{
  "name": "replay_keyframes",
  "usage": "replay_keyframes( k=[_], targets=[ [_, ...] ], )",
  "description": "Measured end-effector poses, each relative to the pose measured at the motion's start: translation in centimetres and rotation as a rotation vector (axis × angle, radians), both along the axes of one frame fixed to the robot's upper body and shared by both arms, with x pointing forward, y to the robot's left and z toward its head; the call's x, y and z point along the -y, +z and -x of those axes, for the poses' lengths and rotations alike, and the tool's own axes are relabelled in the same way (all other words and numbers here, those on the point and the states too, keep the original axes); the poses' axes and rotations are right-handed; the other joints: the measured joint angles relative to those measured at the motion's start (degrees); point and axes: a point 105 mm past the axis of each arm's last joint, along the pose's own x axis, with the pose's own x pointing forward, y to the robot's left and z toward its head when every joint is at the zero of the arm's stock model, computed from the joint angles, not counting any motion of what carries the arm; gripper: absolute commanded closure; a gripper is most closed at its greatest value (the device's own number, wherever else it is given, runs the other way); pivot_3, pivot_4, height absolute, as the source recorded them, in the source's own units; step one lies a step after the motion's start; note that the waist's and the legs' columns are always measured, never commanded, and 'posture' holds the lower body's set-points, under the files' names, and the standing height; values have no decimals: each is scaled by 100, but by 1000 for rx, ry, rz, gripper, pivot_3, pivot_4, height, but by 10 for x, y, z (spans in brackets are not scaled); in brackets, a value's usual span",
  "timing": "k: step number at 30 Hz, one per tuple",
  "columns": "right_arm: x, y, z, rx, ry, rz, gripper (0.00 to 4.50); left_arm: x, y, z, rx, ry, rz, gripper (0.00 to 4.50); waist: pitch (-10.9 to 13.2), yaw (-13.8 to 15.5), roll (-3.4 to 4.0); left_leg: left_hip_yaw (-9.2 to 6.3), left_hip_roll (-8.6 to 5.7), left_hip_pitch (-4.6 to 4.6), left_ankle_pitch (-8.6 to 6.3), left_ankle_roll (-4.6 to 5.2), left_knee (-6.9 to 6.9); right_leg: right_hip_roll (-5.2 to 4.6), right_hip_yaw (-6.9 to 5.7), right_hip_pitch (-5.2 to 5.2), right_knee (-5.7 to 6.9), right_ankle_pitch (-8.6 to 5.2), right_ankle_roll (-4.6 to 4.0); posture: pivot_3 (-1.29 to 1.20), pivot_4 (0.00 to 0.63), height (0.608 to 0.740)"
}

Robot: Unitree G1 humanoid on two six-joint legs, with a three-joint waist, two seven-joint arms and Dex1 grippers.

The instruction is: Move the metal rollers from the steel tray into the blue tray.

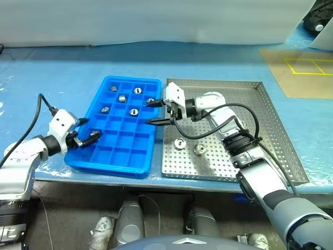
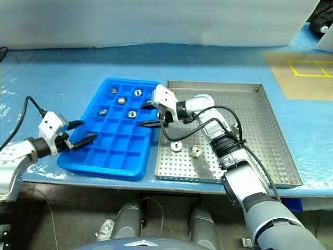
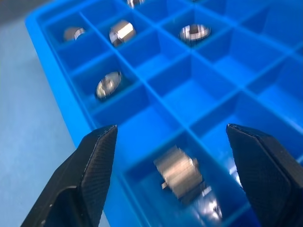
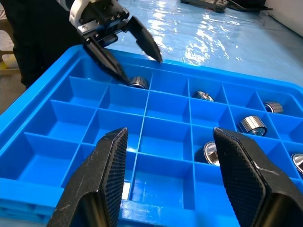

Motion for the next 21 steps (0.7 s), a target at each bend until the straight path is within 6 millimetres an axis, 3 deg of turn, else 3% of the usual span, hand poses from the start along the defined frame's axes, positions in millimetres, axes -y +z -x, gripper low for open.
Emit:
replay_keyframes(
  k=[7,10,14,17,21],
  targets=[
    [15,1,-3,10,-59,4,1541,61,50,-26,135,-211,86,637,0,-13,-2,-1,3,-1,1,-2,37,0,3,4,25,0,0,-27,150,740],
    [32,-1,-7,4,-134,10,1541,88,65,-40,160,-322,104,637,-1,-80,-2,0,-6,3,3,-3,45,-3,12,9,28,1,0,-103,150,740],
    [59,3,-7,18,-239,16,1541,119,43,-52,59,-467,81,637,-2,-215,-4,0,-10,2,13,-18,45,-2,20,9,21,2,1,-227,150,740],
    [78,3,-1,21,-317,24,1541,142,20,-50,-51,-627,36,637,-2,-342,-4,1,-9,0,14,-18,41,2,21,6,15,1,2,-290,150,740],
    [98,3,5,21,-423,27,1541,168,14,-53,-83,-784,-22,637,-1,-502,-5,2,-8,2,12,-14,42,3,23,8,15,1,2,-453,150,740]
  ],
)
